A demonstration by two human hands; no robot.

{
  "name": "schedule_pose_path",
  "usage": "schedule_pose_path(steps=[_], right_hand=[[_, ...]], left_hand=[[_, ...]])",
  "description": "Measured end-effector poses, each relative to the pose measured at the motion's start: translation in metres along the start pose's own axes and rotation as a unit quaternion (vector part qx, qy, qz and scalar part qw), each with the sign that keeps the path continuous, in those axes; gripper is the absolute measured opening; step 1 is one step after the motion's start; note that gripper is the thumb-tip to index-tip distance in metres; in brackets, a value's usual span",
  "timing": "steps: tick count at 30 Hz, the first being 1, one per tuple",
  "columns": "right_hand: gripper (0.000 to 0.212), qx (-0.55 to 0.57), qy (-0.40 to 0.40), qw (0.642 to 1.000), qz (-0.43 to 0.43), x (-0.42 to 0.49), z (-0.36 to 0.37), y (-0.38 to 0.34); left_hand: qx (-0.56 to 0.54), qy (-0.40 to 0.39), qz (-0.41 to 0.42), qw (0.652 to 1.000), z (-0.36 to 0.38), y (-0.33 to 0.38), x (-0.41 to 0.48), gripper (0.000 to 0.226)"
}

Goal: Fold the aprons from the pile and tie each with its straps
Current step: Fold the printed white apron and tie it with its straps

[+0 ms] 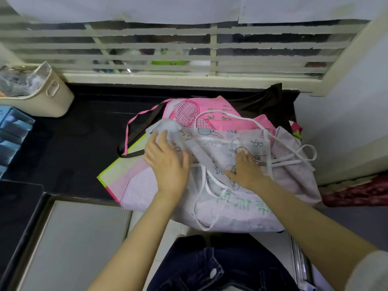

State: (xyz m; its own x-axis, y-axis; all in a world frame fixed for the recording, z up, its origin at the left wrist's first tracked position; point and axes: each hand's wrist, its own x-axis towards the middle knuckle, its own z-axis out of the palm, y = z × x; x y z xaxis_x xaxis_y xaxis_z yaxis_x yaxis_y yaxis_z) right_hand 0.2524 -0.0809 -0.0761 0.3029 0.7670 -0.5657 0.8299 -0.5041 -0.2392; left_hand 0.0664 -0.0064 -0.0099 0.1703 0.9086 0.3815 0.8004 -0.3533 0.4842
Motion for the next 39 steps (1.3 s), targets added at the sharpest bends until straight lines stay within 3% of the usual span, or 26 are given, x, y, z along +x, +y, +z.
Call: schedule_pose_path(steps=[5,8,10,13,16,19,24,28,31,35,37,39], right_hand=[[0.077,-0.064,0.082,0.994,0.024,-0.007,0.007,-0.015],[0.067,0.049,0.131,0.985,-0.105,-0.013,0.010,-0.032],[0.070,0.108,0.102,0.975,-0.166,-0.021,0.013,-0.045],[0.042,0.218,0.084,0.962,-0.142,-0.028,0.014,-0.055],[0.041,0.301,0.043,0.941,-0.150,-0.036,0.009,-0.059],[0.036,0.225,0.033,0.966,-0.123,-0.031,0.010,-0.064],[0.030,0.108,0.028,0.992,-0.065,-0.017,0.019,-0.070],[0.054,0.097,0.038,0.990,-0.091,-0.016,0.023,-0.069],[0.056,0.031,0.030,0.996,-0.073,-0.016,0.026,-0.071],[0.044,-0.029,0.039,0.998,-0.050,-0.014,0.031,-0.076],[0.055,-0.046,0.021,0.997,-0.053,-0.018,0.032,-0.078],[0.068,-0.087,0.014,0.994,-0.068,-0.021,0.032,-0.080]], left_hand=[[-0.076,-0.100,-0.160,0.979,-0.004,-0.002,0.022,0.076],[-0.131,-0.112,-0.196,0.965,0.002,0.003,0.025,0.073],[-0.140,-0.119,-0.199,0.963,0.006,0.006,0.028,0.070],[-0.124,-0.128,-0.181,0.967,0.011,0.008,0.035,0.071],[-0.088,-0.159,-0.165,0.969,0.019,0.006,0.040,0.073],[-0.059,-0.185,-0.132,0.972,0.025,0.003,0.042,0.065],[-0.210,-0.183,-0.101,0.955,0.017,-0.013,0.036,0.067],[-0.241,-0.147,-0.047,0.958,-0.015,-0.069,0.014,0.069],[-0.190,-0.163,0.008,0.968,-0.035,-0.125,-0.013,0.063],[-0.061,-0.272,0.023,0.960,-0.041,-0.178,-0.042,0.056],[-0.001,-0.307,0.047,0.951,-0.042,-0.184,-0.049,0.068],[0.081,-0.332,0.125,0.931,-0.041,-0.179,-0.049,0.096]])
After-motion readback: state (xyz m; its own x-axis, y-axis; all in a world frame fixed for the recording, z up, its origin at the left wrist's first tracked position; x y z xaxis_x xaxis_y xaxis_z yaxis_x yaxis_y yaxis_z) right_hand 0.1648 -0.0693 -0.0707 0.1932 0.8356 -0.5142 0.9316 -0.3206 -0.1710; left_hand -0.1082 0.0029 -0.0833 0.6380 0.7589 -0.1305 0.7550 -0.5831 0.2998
